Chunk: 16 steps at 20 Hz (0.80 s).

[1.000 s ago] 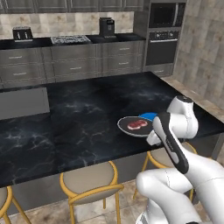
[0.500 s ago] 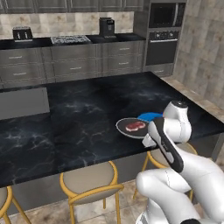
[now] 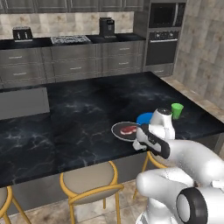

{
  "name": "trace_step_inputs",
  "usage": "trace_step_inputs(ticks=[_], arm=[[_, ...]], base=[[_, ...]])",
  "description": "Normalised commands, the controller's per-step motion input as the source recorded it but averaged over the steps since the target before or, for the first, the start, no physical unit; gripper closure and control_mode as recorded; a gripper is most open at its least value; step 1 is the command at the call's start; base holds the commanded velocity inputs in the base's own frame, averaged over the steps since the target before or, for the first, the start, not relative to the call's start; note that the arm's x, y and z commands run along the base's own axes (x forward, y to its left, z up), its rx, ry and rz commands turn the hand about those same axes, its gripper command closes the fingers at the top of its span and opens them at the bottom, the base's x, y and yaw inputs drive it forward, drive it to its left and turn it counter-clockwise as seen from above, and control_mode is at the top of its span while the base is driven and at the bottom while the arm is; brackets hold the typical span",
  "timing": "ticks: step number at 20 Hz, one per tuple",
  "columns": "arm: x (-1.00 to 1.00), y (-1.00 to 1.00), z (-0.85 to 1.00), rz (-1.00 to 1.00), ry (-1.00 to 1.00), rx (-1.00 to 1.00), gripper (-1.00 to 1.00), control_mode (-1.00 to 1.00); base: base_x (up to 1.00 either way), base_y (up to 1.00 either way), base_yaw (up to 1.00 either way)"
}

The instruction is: Pick up the pan with the steak in it and place it on the dining table. Then place the steak on the plate.

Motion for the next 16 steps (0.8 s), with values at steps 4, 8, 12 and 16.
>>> trace_step_inputs(ticks=[4,8,12,16], arm=[[0.68,0.06,-0.39,-0.01,0.05,0.00,1.00,-1.00],[0.52,0.26,-0.28,-0.02,0.02,-0.01,1.00,-1.00],[0.05,0.18,-0.08,-0.01,0.00,0.00,1.00,-1.00],[0.00,0.13,-0.05,0.00,0.00,0.00,1.00,-1.00]], base=[[0.00,0.00,0.00],[0.00,0.00,0.00],[0.00,0.00,0.00],[0.00,0.00,0.00]])
